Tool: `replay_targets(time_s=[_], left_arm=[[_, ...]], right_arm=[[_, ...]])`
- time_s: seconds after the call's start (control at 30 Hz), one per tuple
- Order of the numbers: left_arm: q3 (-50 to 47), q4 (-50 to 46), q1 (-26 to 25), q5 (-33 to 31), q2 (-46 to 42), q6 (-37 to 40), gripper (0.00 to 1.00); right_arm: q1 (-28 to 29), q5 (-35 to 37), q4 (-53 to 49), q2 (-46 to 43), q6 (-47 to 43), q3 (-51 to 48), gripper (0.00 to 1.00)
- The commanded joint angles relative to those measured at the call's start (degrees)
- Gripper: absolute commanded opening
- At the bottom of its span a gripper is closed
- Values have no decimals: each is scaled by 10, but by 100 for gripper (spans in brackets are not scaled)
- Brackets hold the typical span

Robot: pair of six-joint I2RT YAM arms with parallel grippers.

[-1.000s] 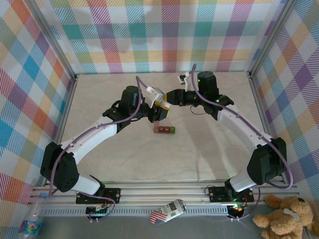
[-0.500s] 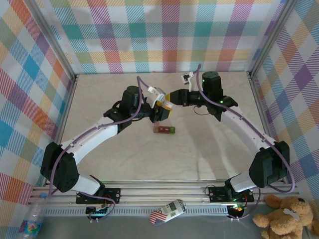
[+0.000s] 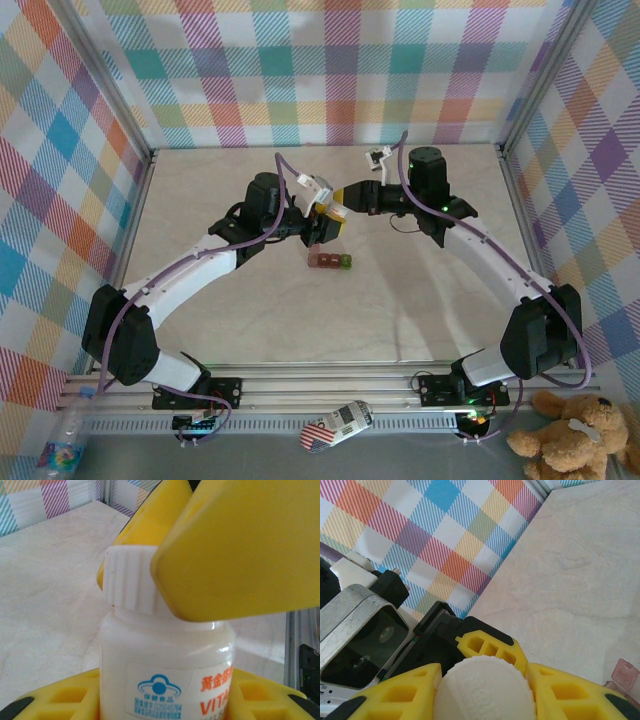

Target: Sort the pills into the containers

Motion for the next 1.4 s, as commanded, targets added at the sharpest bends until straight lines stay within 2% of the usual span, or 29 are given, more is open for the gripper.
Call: replay_targets(time_s=[0.0, 0.07, 0.17, 0.3, 0.5, 0.67, 1.13, 1.27, 1.37], left_arm=[[-2, 24, 10, -19, -10, -21, 0], [-1, 22, 10, -19, -9, -20, 0], [2, 19, 10, -21, -7, -17, 0], [2, 15, 10, -28, -6, -13, 0], [3, 10, 10, -53, -6, -3, 0], [11, 0, 10, -61, 0, 7, 0], [15, -2, 10, -54, 7, 4, 0], [15, -2, 10, -53, 6, 4, 0], [15, -1, 10, -53, 6, 4, 0]], right_arm=[[-19, 9, -1, -15, 8, -6, 40], [-19, 11, -6, -16, 9, -4, 43], [-19, 23, -12, -22, 22, 1, 58], [-19, 53, -36, -38, 46, 16, 72], [-19, 141, -133, -44, 101, 49, 79], [-12, 151, -135, -35, 158, 50, 81], [43, 164, -134, 13, 155, 95, 81], [52, 164, -133, 27, 151, 103, 78], [57, 165, -132, 33, 147, 106, 70]])
